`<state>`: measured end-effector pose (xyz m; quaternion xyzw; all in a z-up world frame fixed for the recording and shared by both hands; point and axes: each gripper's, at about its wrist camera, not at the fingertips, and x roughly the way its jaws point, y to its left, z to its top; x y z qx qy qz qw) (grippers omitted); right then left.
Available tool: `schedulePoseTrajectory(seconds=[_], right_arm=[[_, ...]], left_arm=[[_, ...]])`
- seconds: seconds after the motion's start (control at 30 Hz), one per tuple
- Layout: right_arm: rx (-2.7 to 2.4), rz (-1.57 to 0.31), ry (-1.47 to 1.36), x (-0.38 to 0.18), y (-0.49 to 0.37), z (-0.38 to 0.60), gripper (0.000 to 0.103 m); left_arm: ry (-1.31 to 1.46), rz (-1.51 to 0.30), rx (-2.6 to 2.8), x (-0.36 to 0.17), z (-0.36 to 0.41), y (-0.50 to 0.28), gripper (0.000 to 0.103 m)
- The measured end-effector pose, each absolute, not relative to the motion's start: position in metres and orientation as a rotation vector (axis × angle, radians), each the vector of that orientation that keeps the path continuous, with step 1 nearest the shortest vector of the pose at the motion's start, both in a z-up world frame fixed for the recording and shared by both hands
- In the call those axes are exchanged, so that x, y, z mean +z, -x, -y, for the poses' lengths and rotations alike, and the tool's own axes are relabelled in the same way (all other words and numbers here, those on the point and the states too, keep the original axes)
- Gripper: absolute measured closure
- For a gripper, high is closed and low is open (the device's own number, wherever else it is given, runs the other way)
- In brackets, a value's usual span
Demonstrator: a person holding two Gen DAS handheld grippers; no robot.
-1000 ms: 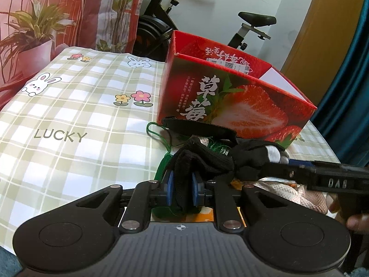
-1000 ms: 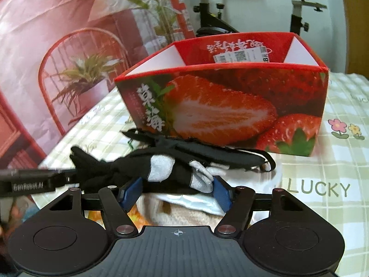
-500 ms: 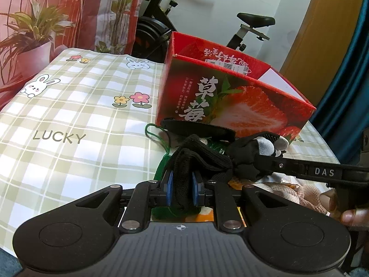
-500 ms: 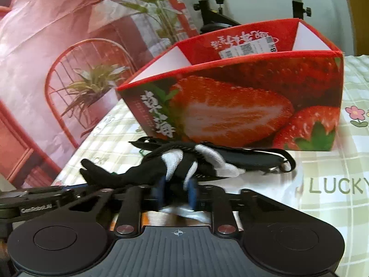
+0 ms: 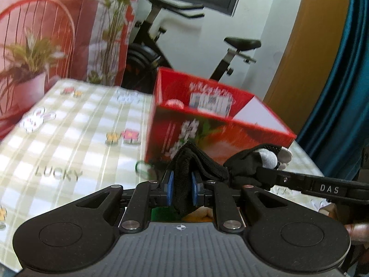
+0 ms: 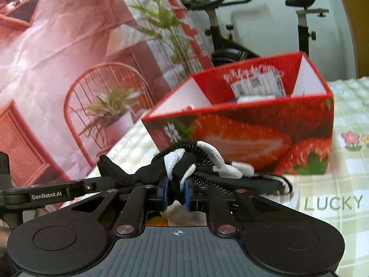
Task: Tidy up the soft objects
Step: 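Lift the black gloves with both grippers and carry them over the red box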
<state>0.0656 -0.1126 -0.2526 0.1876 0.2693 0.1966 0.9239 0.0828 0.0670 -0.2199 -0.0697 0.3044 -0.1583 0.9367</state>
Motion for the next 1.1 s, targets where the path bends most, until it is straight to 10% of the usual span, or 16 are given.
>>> schedulePoseTrajectory(seconds=[0.6, 1.1], right_arm=[[0.316, -0.455, -0.298, -0.194, -0.099, 0.143, 0.091], [0.174, -0.65, -0.473, -0.283, -0.084, 0.175, 0.091]], left_arm=[[0.171, -0.552, -0.416, -0.179, -0.03, -0.138, 0.085], [0.157, -0.802, -0.461, -0.257, -0.01, -0.16, 0.065]])
